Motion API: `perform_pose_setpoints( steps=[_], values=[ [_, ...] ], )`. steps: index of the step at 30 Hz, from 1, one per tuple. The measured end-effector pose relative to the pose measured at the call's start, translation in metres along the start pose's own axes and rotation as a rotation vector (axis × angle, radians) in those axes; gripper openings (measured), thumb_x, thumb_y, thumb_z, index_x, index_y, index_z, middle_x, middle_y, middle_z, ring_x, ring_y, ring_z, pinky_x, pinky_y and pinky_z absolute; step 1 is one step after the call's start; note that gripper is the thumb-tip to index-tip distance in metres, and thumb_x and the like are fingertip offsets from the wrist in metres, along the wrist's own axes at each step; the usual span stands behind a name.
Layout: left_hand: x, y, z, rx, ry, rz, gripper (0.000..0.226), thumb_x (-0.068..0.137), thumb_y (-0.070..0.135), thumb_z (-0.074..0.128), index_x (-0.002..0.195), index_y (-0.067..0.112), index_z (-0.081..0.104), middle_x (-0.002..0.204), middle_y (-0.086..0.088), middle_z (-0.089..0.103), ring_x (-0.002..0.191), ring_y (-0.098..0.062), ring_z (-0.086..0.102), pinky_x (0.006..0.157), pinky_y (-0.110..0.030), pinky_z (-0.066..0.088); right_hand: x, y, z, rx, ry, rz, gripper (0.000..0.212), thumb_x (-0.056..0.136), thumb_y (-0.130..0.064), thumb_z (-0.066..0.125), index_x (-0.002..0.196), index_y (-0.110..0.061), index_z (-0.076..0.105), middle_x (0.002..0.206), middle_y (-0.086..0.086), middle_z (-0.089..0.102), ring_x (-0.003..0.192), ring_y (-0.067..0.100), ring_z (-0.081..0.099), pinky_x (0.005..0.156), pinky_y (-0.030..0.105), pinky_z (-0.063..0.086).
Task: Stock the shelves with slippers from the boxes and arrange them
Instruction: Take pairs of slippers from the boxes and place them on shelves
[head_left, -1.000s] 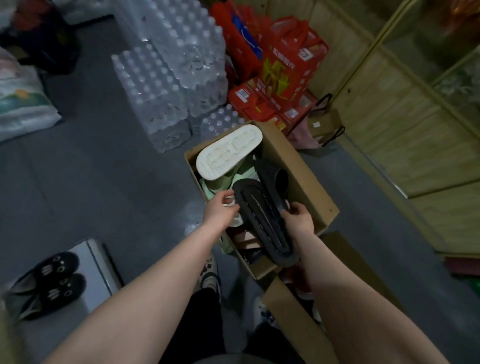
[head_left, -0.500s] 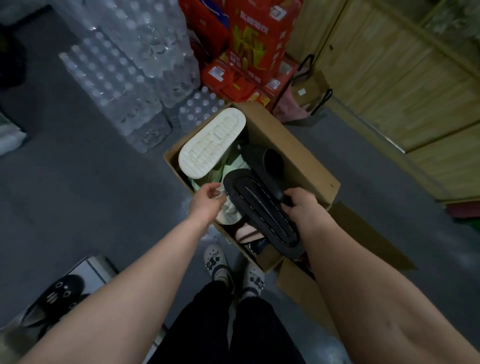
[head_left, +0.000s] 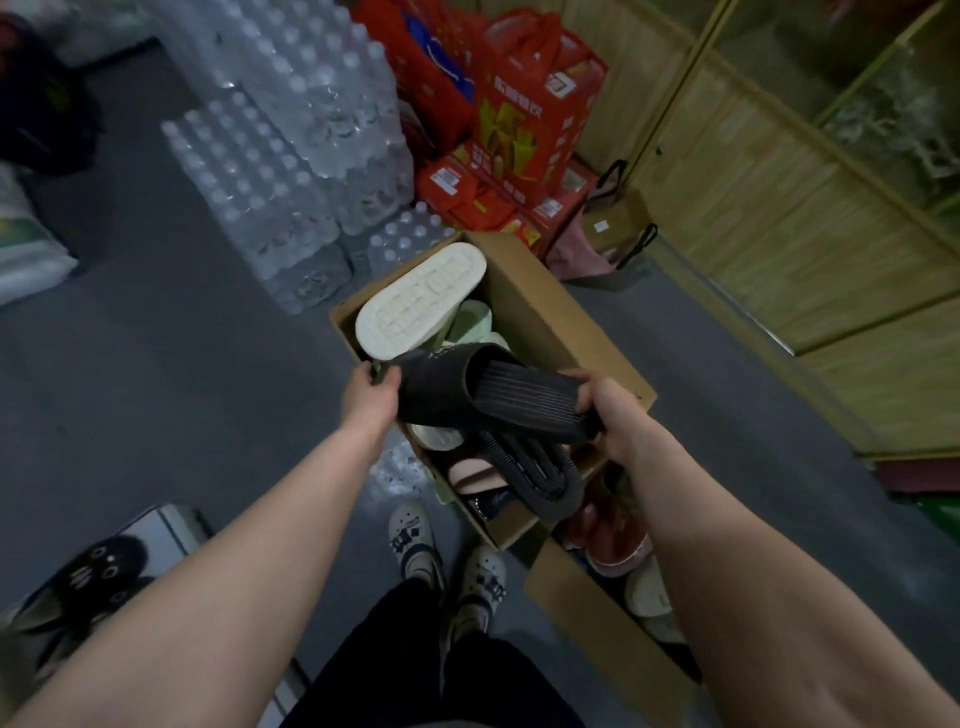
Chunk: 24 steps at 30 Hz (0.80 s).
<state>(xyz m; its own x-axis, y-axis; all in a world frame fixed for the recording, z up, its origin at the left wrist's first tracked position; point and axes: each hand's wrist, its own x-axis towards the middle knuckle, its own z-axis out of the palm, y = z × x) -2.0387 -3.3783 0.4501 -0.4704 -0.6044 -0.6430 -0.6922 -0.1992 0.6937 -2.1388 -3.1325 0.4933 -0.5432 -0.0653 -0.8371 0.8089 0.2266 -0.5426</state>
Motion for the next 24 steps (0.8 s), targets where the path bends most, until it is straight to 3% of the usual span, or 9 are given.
perform_pose_setpoints(
  steps=[3,5,8,11,14,18,21,24],
  values=[
    [-0.005,-0.014,-0.012,-0.081,-0.012,-0.031,0.032,0.096,0.018,0.055,0.127,0.025,0.047,0.115,-0.003,0.056,0.091,-0.021,0.059,0.061,-0.031,0.054,0.009,-0.002,0.009,-0.035,-0.023,-0.016,0.061,0.065,0.005,0.034,0.105,-0.023,0.07,0.114,0.011,0.057,0.096,0.03,0.058,0.059,0.03,0.052],
    [-0.003,-0.022,-0.019,-0.191,0.006,-0.057,0.037,0.095,0.012,0.059,0.128,0.018,0.044,0.118,-0.007,0.054,0.089,-0.024,0.06,0.046,-0.025,0.05,0.021,-0.003,0.018,-0.052,0.07,-0.043,0.053,0.079,0.002,0.039,0.113,-0.028,0.068,0.113,0.009,0.057,0.095,0.027,0.057,0.065,0.031,0.051],
    [-0.001,-0.027,-0.024,-0.391,0.091,-0.13,0.036,0.095,0.004,0.056,0.124,0.014,0.036,0.124,-0.011,0.047,0.09,-0.026,0.063,0.05,-0.031,0.058,0.04,0.003,0.03,0.095,0.175,-0.06,0.048,0.091,-0.007,0.054,0.134,-0.027,0.052,0.107,0.008,0.06,0.088,0.02,0.058,0.066,0.027,0.05],
    [0.006,-0.033,-0.025,-0.558,0.116,-0.252,0.052,0.094,-0.001,0.051,0.138,0.009,0.025,0.132,-0.015,0.044,0.084,-0.026,0.067,0.058,-0.037,0.061,0.053,0.016,0.037,-0.187,0.215,-0.018,0.057,0.091,-0.012,0.061,0.143,-0.021,0.04,0.119,0.012,0.06,0.099,0.029,0.06,0.082,0.042,0.055],
    [0.01,-0.04,-0.021,-0.451,0.083,-0.293,0.055,0.089,0.001,0.057,0.136,0.011,0.029,0.132,-0.014,0.048,0.099,-0.031,0.064,0.061,-0.036,0.059,0.059,0.031,0.042,-0.584,0.219,0.044,0.067,0.088,-0.025,0.064,0.147,-0.023,0.033,0.134,0.015,0.053,0.12,0.039,0.051,0.101,0.048,0.047],
    [0.013,-0.044,-0.014,-0.264,-0.01,-0.245,0.065,0.084,-0.002,0.061,0.137,0.024,0.033,0.121,-0.005,0.05,0.094,-0.022,0.058,0.062,-0.032,0.054,0.062,0.038,0.052,-0.758,0.124,0.056,0.072,0.092,-0.031,0.067,0.152,-0.018,0.029,0.14,0.014,0.05,0.126,0.034,0.05,0.101,0.038,0.042],
    [0.018,-0.042,-0.012,-0.282,-0.064,-0.279,0.068,0.082,-0.01,0.058,0.135,0.024,0.034,0.113,-0.007,0.051,0.091,-0.024,0.059,0.059,-0.034,0.055,0.069,0.041,0.054,-0.851,0.096,0.028,0.067,0.087,-0.031,0.073,0.143,-0.013,0.04,0.128,0.012,0.058,0.115,0.031,0.057,0.097,0.038,0.046],
    [0.021,-0.037,-0.01,-0.317,-0.081,-0.293,0.053,0.087,-0.011,0.051,0.127,0.02,0.036,0.102,-0.009,0.053,0.082,-0.023,0.06,0.064,-0.039,0.056,0.067,0.037,0.052,-0.821,0.074,0.065,0.03,0.091,-0.025,0.07,0.112,-0.007,0.059,0.1,0.009,0.063,0.086,0.023,0.059,0.087,0.037,0.05]
  ],
)
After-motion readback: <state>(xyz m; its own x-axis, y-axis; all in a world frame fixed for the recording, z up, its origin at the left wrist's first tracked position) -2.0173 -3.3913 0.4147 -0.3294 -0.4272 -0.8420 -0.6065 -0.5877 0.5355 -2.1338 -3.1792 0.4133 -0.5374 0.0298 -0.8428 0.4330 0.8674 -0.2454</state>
